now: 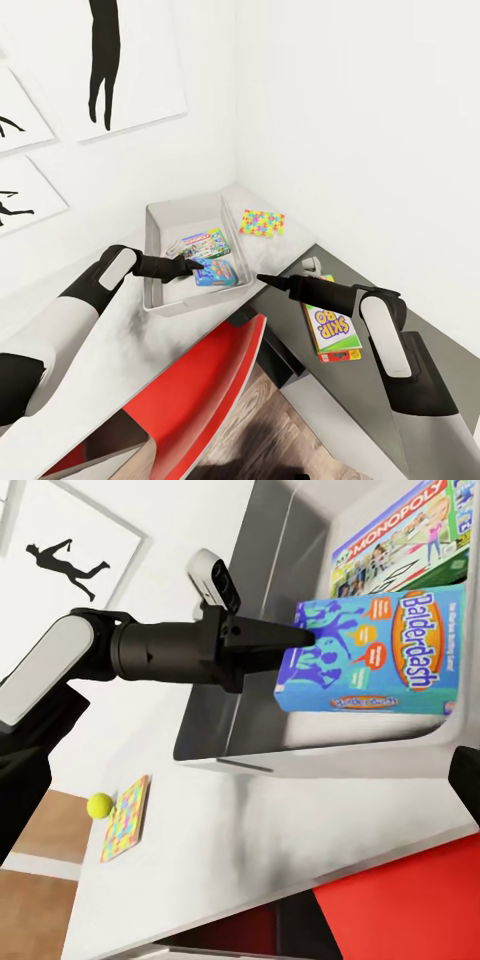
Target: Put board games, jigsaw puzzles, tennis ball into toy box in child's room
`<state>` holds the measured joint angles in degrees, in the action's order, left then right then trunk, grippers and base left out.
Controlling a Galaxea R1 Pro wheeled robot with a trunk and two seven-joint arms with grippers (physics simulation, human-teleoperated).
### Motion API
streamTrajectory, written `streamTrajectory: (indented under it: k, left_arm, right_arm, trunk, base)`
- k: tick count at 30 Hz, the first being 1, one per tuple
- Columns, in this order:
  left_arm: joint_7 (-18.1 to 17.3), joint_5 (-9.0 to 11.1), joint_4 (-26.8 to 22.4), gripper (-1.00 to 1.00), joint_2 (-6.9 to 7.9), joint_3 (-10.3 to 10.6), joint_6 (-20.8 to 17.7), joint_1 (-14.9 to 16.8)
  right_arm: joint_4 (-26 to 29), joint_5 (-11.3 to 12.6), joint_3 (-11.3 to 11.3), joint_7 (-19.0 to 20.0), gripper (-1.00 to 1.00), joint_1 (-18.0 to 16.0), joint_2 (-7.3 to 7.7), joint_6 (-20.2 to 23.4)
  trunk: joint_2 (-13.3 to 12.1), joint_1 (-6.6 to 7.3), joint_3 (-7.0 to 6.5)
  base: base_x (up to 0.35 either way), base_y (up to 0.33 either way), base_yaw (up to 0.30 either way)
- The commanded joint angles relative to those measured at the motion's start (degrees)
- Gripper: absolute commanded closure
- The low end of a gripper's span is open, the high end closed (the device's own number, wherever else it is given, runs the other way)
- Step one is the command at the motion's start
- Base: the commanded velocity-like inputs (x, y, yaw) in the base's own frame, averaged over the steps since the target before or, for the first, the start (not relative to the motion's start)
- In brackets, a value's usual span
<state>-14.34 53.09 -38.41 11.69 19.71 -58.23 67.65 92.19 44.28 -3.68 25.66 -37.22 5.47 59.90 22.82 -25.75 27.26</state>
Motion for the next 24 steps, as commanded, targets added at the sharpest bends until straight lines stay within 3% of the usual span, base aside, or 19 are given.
streamTrajectory:
  k: [1, 24]
  left_arm:
    - [-0.6, -0.48, 0.0, 1.0, 0.08, 0.19, 0.21, 0.09]
    - [-2.89, -2.66, -0.32, 1.0, 0.09, 0.15, 2.88, 0.68]
  right_arm:
    - [0.01, -0.51, -0.02, 0.5, -1.0, -0.05, 0.02, 0.1]
    - [0.01, -0.51, 0.07, 0.49, -1.0, -0.05, 0.06, 0.1]
  trunk:
    - [0.1, -0.03, 0.09]
    - [0.1, -0.03, 0.16]
  base:
    - [0.0, 0.0, 0.0]
    - [0.0, 0.0, 0.0]
